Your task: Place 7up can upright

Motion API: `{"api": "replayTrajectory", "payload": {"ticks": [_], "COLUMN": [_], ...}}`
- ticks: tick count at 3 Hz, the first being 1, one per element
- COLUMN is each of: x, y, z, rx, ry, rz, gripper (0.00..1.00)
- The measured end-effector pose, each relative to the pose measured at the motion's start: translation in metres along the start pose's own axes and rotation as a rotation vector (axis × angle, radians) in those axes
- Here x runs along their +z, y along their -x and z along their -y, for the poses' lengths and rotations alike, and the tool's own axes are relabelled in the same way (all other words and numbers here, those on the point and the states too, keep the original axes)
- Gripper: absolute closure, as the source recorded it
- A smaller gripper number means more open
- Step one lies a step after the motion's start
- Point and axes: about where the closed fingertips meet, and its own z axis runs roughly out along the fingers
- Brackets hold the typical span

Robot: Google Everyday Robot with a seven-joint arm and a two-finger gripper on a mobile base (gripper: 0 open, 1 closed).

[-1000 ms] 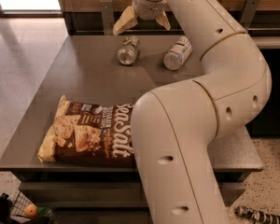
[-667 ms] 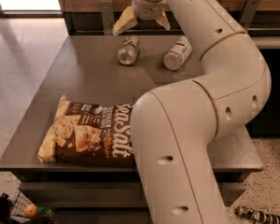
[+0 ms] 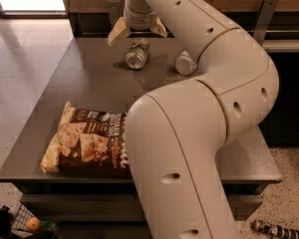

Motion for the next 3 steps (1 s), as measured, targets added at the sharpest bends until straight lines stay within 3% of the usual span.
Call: {"api": "replayTrajectory", "payload": {"ticks": [1,3], "x": [0.013,0.034], "y": [-0.003,-0.014], "z": [-0.013,-0.003], "rx": [0.006,0.117], "ry": [-0.021,-0.069], "rz": [-0.002,-0.099], "gripper": [0.00,0.00]}}
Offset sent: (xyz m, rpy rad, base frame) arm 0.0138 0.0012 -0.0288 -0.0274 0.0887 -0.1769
